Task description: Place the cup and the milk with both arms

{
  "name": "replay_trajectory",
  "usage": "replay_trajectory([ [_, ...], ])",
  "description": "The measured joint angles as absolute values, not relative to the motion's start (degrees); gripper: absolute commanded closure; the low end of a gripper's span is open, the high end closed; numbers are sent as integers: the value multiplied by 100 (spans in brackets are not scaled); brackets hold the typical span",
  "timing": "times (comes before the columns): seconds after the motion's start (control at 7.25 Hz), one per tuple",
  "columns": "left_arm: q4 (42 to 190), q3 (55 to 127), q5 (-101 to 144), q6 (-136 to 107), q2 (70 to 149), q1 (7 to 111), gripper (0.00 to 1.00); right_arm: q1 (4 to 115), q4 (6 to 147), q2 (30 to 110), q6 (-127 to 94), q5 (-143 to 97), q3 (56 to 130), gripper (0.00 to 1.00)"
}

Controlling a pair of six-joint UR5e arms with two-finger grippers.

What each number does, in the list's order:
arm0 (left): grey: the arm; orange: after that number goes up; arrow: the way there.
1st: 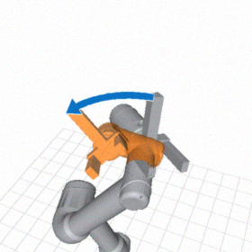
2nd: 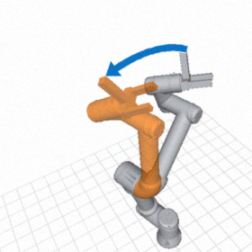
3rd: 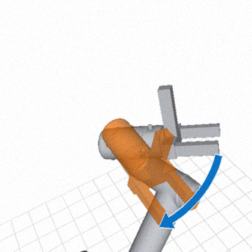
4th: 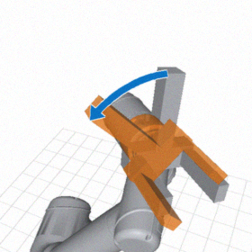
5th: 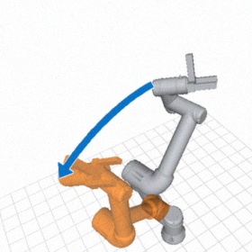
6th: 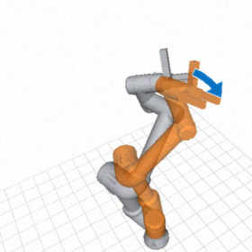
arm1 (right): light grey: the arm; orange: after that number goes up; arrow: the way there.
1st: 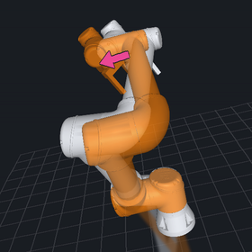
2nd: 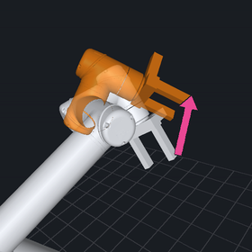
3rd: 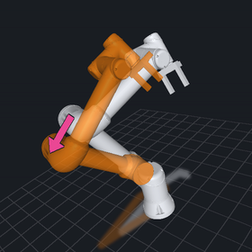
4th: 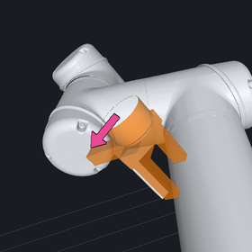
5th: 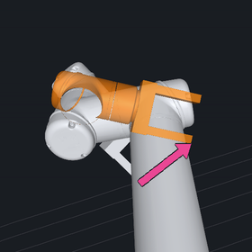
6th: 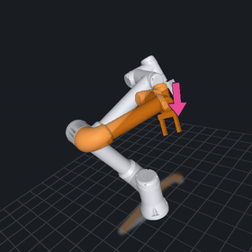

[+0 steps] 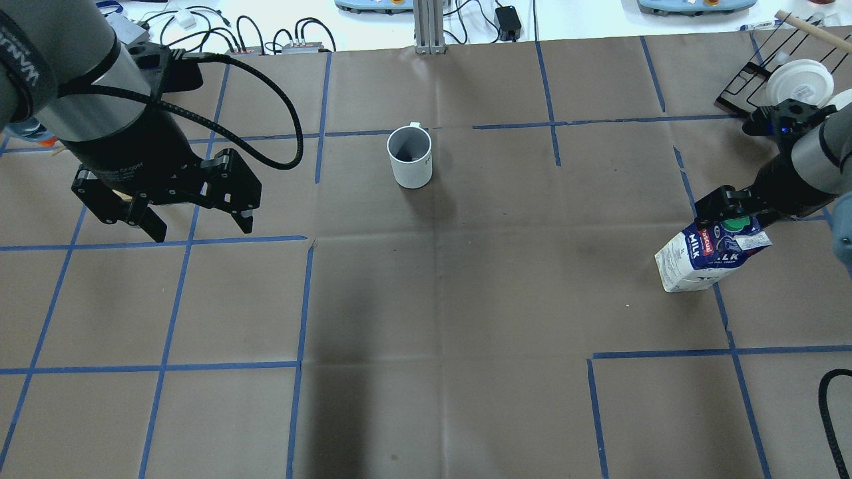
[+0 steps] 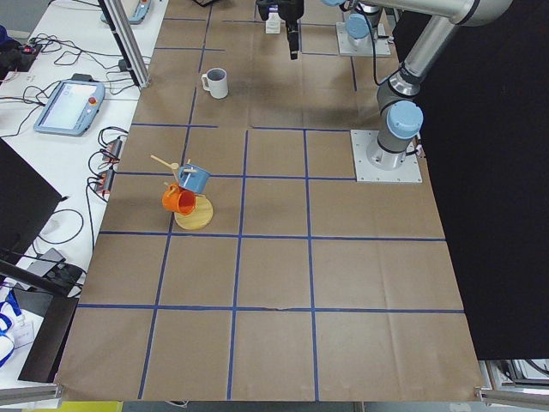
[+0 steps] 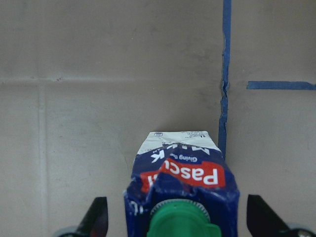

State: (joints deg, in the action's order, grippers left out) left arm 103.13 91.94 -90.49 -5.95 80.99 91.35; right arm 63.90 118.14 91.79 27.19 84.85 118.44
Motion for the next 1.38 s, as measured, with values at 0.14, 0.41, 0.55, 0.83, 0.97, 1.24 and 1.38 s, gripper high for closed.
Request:
replay_trajectory([
  [0.14, 10315, 9203, -9038, -592, 8073, 9143, 0, 6389, 11875, 9129, 2718, 8503, 11868, 35],
  [0.41, 10318, 9260, -9021, -593, 8041, 9147, 0, 6392, 11979, 9145, 2716, 8534, 11859, 38],
  [0.55, 10301, 9375, -9016, -589, 8058, 9145, 0, 6400, 11991, 9168, 2721, 8538, 11842, 38],
  [0.83, 10258, 9719, -9026, -547, 7941, 9141, 0, 6428, 12002, 9223, 2724, 8527, 11764, 38],
  [0.97, 10252, 9834, -9027, -542, 7814, 9138, 0, 6480, 11983, 9238, 2723, 8527, 11652, 41],
  [1.24, 10248, 9893, -9021, -546, 7683, 9122, 0, 6732, 11769, 9229, 2657, 8632, 11229, 44],
  [1.38, 10248, 9891, -9019, -531, 7658, 9115, 0, 6887, 11489, 9204, 2500, 8696, 10931, 44],
])
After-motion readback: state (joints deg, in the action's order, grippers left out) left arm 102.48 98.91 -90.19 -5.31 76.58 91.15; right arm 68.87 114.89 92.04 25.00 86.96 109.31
